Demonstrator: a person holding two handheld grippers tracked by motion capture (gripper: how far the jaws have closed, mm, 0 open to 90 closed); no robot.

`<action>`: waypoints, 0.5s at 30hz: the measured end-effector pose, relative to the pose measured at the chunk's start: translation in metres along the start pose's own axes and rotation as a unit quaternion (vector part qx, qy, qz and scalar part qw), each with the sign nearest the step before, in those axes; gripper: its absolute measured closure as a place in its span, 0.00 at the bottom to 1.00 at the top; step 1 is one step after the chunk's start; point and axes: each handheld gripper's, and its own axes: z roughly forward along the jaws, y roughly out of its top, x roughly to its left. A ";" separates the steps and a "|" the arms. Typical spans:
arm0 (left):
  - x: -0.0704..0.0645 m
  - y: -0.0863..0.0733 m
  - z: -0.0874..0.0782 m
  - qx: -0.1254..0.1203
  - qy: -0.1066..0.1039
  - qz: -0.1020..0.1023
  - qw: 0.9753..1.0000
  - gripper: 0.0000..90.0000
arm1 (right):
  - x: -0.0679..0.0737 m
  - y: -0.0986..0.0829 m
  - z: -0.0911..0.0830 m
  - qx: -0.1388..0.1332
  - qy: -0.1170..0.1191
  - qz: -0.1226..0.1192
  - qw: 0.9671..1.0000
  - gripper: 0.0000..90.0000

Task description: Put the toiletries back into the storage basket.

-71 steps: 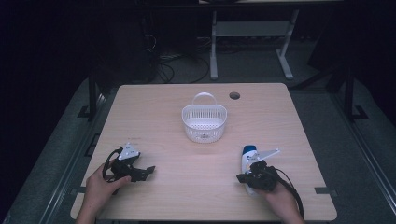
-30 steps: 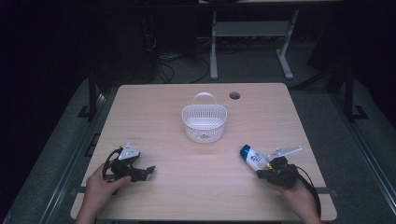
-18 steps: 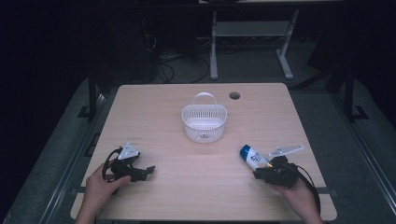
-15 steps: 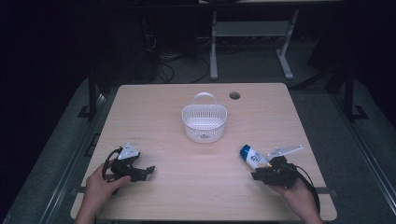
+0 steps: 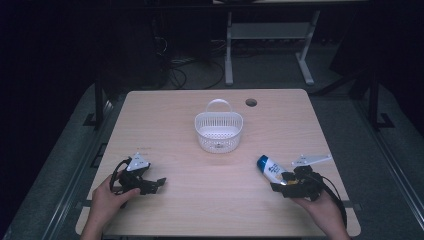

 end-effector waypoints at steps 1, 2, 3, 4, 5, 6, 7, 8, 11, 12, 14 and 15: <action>0.000 0.000 0.000 0.000 0.000 0.000 1.000 0.15 | -0.001 0.001 -0.001 -0.004 -0.002 -0.002 1.000 0.36; 0.000 0.000 0.000 0.000 0.000 0.000 1.000 0.15 | -0.002 0.003 -0.003 -0.010 -0.008 -0.002 1.000 0.33; 0.000 0.000 0.000 0.000 0.000 0.000 1.000 0.15 | -0.002 0.003 -0.003 -0.010 -0.008 -0.002 1.000 0.33; 0.000 0.000 0.000 0.000 0.000 0.000 1.000 0.15 | -0.003 0.004 -0.003 -0.012 -0.010 -0.002 1.000 0.31; 0.000 0.000 0.000 -0.001 0.000 -0.001 1.000 0.15 | -0.004 0.005 -0.003 -0.013 -0.013 -0.004 1.000 0.30; 0.000 0.000 0.000 -0.001 0.000 -0.002 1.000 0.15 | -0.005 0.006 -0.003 -0.007 -0.013 -0.004 1.000 0.29; 0.000 0.000 0.000 -0.001 0.000 -0.001 1.000 0.15 | -0.006 0.007 -0.002 -0.001 -0.016 -0.006 1.000 0.29; 0.000 0.000 0.000 -0.001 0.000 -0.002 1.000 0.15 | -0.008 0.009 -0.002 0.002 -0.023 -0.003 1.000 0.28; 0.000 0.000 0.000 -0.001 0.000 -0.002 1.000 0.15 | -0.012 0.012 -0.003 -0.001 -0.032 0.004 0.999 0.26; 0.000 0.000 0.000 -0.001 0.000 -0.001 1.000 0.15 | -0.014 0.013 -0.004 -0.003 -0.032 0.006 0.999 0.26; 0.000 0.000 0.000 -0.002 0.000 -0.002 1.000 0.15 | -0.017 0.015 -0.006 -0.007 -0.037 0.008 0.999 0.24; 0.000 0.000 0.000 -0.002 0.000 -0.002 1.000 0.15 | -0.017 0.015 -0.006 -0.007 -0.037 0.008 0.999 0.24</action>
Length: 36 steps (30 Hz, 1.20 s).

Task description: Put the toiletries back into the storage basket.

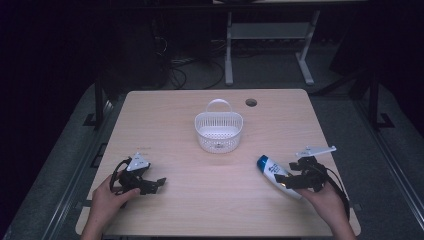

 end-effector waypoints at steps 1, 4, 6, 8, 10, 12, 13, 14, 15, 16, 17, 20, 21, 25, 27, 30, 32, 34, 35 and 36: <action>0.000 0.000 0.000 0.000 0.000 0.000 1.000 0.15 | -0.002 0.002 -0.001 -0.002 -0.002 0.003 1.000 0.22; 0.000 0.000 0.000 0.000 0.000 0.000 1.000 0.15 | -0.003 0.004 -0.002 -0.004 -0.003 0.003 1.000 0.21; 0.000 0.000 0.000 0.000 0.000 0.000 1.000 0.15 | -0.005 0.004 -0.002 -0.001 -0.005 0.006 1.000 0.19; 0.000 0.000 0.000 0.000 0.000 0.000 1.000 0.15 | -0.005 0.005 -0.001 0.001 -0.005 0.007 1.000 0.18; 0.000 0.000 0.000 0.000 0.000 0.000 1.000 0.15 | -0.008 0.008 0.001 0.006 -0.004 0.008 1.000 0.16; 0.000 0.000 0.000 0.000 0.000 0.000 1.000 0.15 | -0.010 0.011 0.002 0.009 -0.006 0.009 1.000 0.16; 0.000 0.000 0.000 0.000 0.000 0.000 1.000 0.15 | -0.011 0.012 0.002 0.010 -0.005 0.009 1.000 0.16; 0.000 0.000 0.000 0.000 0.000 0.000 1.000 0.15 | -0.011 0.012 0.002 0.010 -0.005 0.009 1.000 0.16; 0.000 0.000 0.000 0.000 0.000 0.000 1.000 0.15 | -0.011 0.014 0.003 0.011 -0.005 0.008 1.000 0.16; 0.000 0.000 0.000 0.001 0.000 0.000 1.000 0.15 | -0.012 0.015 0.003 0.014 -0.005 0.008 1.000 0.16; 0.000 0.000 0.000 0.001 0.000 0.000 1.000 0.15 | -0.012 0.017 0.004 0.016 -0.004 0.008 1.000 0.16; 0.000 0.000 0.000 0.001 0.000 0.000 1.000 0.15 | -0.012 0.021 0.006 0.022 -0.006 -0.001 1.000 0.16; 0.000 0.000 0.000 0.000 0.000 0.000 1.000 0.15 | -0.012 0.024 0.009 0.028 -0.007 -0.002 1.000 0.15; 0.000 0.000 0.000 0.001 0.000 0.000 1.000 0.15 | -0.012 0.029 0.013 0.037 -0.003 -0.010 0.999 0.15; 0.000 0.000 0.000 0.001 0.000 0.000 1.000 0.15 | -0.011 0.033 0.017 0.047 -0.005 -0.019 0.999 0.16; 0.000 0.000 0.000 0.001 0.000 0.000 1.000 0.15 | -0.009 0.037 0.023 0.061 -0.009 -0.033 0.998 0.16; 0.000 0.000 0.000 0.000 0.000 -0.001 1.000 0.15 | -0.007 0.040 0.026 0.071 -0.015 -0.043 0.996 0.16; 0.000 0.000 0.000 0.001 0.000 -0.001 1.000 0.15 | -0.006 0.041 0.028 0.073 -0.016 -0.047 0.996 0.16; 0.000 0.000 0.000 0.001 0.000 -0.001 1.000 0.15 | -0.005 0.044 0.032 0.080 -0.017 -0.053 0.995 0.16; 0.000 0.000 0.000 0.001 0.000 -0.001 1.000 0.15 | -0.005 0.044 0.032 0.080 -0.017 -0.053 0.995 0.16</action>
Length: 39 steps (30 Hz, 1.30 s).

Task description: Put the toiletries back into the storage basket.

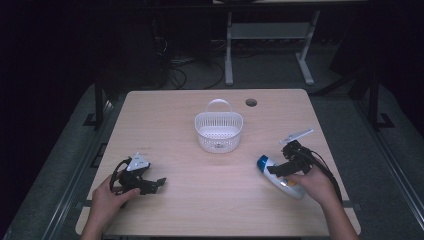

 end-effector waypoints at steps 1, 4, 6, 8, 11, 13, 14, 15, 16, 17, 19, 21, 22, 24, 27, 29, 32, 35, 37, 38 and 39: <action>0.000 0.000 0.000 0.000 0.000 0.000 1.000 0.15 | 0.001 0.002 0.004 0.007 0.001 -0.007 1.000 0.16; 0.000 0.000 0.000 0.000 0.000 0.000 1.000 0.15 | 0.002 0.004 0.011 0.017 0.002 -0.012 1.000 0.16; 0.000 0.000 0.000 0.000 0.000 0.000 1.000 0.15 | 0.002 0.005 0.013 0.021 0.003 -0.013 1.000 0.16; 0.000 0.000 0.000 0.000 0.000 0.000 1.000 0.15 | 0.002 0.005 0.017 0.026 0.003 -0.013 1.000 0.16; 0.000 0.000 0.000 0.000 0.000 0.000 1.000 0.15 | 0.002 0.005 0.025 0.034 0.009 -0.013 0.999 0.17; 0.000 0.000 0.000 0.000 0.000 0.000 1.000 0.15 | 0.002 0.004 0.027 0.037 0.010 -0.014 0.999 0.17; 0.000 0.000 0.000 0.000 0.000 0.000 1.000 0.15 | 0.003 0.003 0.029 0.041 0.010 -0.015 0.999 0.17; 0.000 0.000 0.000 -0.001 0.000 0.000 1.000 0.15 | 0.003 0.002 0.032 0.045 0.011 -0.018 0.999 0.19; 0.000 0.000 0.000 -0.001 0.000 0.000 1.000 0.15 | 0.004 0.001 0.034 0.047 0.011 -0.019 0.999 0.19; 0.000 0.000 0.000 0.000 0.000 0.000 1.000 0.15 | 0.004 0.000 0.035 0.048 0.011 -0.021 0.999 0.19; 0.000 0.000 0.000 -0.001 0.000 0.000 1.000 0.15 | 0.005 -0.001 0.038 0.056 0.008 -0.026 0.998 0.19; 0.000 0.000 0.000 -0.001 0.000 0.000 1.000 0.15 | 0.006 -0.001 0.039 0.059 0.005 -0.031 0.998 0.21; 0.000 0.000 0.000 -0.001 0.000 0.000 1.000 0.15 | 0.006 0.000 0.039 0.056 0.010 -0.031 0.998 0.23; 0.000 0.000 0.000 -0.001 0.000 0.000 1.000 0.15 | 0.007 0.000 0.039 0.057 0.007 -0.034 0.998 0.24; 0.000 0.000 0.000 0.000 0.000 0.000 1.000 0.15 | 0.008 -0.001 0.041 0.062 0.006 -0.035 0.997 0.24; 0.000 0.000 0.000 -0.001 0.000 0.000 1.000 0.15 | 0.008 -0.001 0.043 0.065 0.005 -0.039 0.997 0.25; 0.000 0.000 0.000 -0.001 0.000 0.000 1.000 0.15 | 0.010 -0.001 0.044 0.066 0.001 -0.045 0.997 0.26; 0.000 0.000 0.000 -0.001 0.000 0.000 1.000 0.15 | 0.011 -0.001 0.045 0.072 -0.004 -0.047 0.996 0.26; 0.000 0.000 0.000 0.000 0.000 0.000 1.000 0.15 | 0.012 -0.001 0.044 0.074 -0.010 -0.053 0.996 0.29; 0.000 0.000 0.000 0.000 0.000 0.000 1.000 0.15 | 0.012 -0.001 0.044 0.074 -0.010 -0.053 0.996 0.29; 0.000 0.000 0.000 0.000 0.000 0.000 1.000 0.15 | 0.013 -0.001 0.044 0.074 -0.010 -0.054 0.996 0.30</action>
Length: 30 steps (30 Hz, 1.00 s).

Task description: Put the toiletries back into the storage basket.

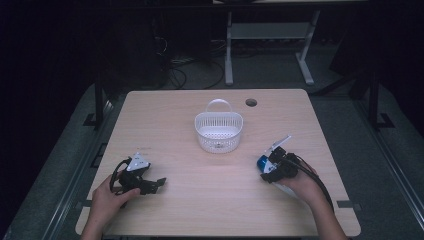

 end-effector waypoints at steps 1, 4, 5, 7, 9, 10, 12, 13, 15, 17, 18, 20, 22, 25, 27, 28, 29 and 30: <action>0.000 0.000 0.000 0.000 0.000 0.000 1.000 0.15 | 0.000 0.000 -0.001 0.000 0.001 0.001 1.000 0.35; 0.000 0.000 0.000 0.000 0.000 0.000 1.000 0.15 | 0.000 0.000 -0.001 0.000 0.000 0.002 1.000 0.35; 0.000 0.000 0.000 0.000 0.000 0.000 1.000 0.15 | 0.001 0.000 -0.001 0.001 -0.001 0.003 1.000 0.35; 0.000 0.000 0.000 -0.001 0.000 0.000 1.000 0.15 | 0.001 -0.001 -0.002 0.001 -0.002 0.004 1.000 0.35; 0.000 0.000 0.000 -0.001 0.000 0.000 1.000 0.15 | 0.001 -0.001 -0.002 0.000 -0.002 0.004 1.000 0.36; 0.000 0.000 0.000 0.000 0.000 0.000 1.000 0.15 | 0.001 -0.001 -0.002 0.001 -0.002 0.007 1.000 0.37; 0.000 0.000 0.000 0.000 0.000 0.000 1.000 0.15 | 0.002 0.000 -0.002 0.004 -0.003 0.010 1.000 0.37; 0.000 0.000 0.000 0.000 0.000 0.000 1.000 0.15 | 0.002 0.000 -0.002 0.004 -0.003 0.010 1.000 0.37; 0.000 0.000 0.000 0.000 0.000 0.000 1.000 0.15 | 0.002 0.002 -0.002 0.009 -0.005 0.016 1.000 0.38; 0.000 0.000 0.000 0.000 0.000 0.000 1.000 0.15 | 0.003 0.002 -0.002 0.007 -0.005 0.018 1.000 0.38; 0.000 0.000 0.000 0.000 0.000 0.000 1.000 0.15 | 0.003 0.002 -0.002 0.007 -0.005 0.018 1.000 0.38; 0.000 0.000 0.000 0.000 0.000 0.000 1.000 0.15 | 0.002 0.002 -0.002 0.008 -0.005 0.021 1.000 0.38; 0.000 0.000 0.000 0.000 0.000 0.000 1.000 0.15 | 0.000 0.001 -0.004 0.003 0.001 0.030 1.000 0.38; 0.000 0.000 0.000 0.000 0.000 0.000 1.000 0.15 | -0.002 0.001 -0.008 -0.011 0.006 0.036 0.999 0.38; 0.000 0.000 0.000 0.000 0.000 0.000 1.000 0.15 | -0.003 0.000 -0.010 -0.015 0.007 0.035 0.999 0.38; 0.000 0.000 0.000 0.000 0.000 0.000 1.000 0.15 | -0.003 0.000 -0.012 -0.021 0.009 0.038 0.999 0.38; 0.000 0.000 0.000 0.000 0.000 0.000 1.000 0.15 | -0.004 -0.001 -0.015 -0.030 0.008 0.042 0.999 0.38; 0.000 0.000 0.000 0.000 0.000 0.000 1.000 0.15 | -0.004 -0.001 -0.017 -0.035 0.008 0.043 0.998 0.38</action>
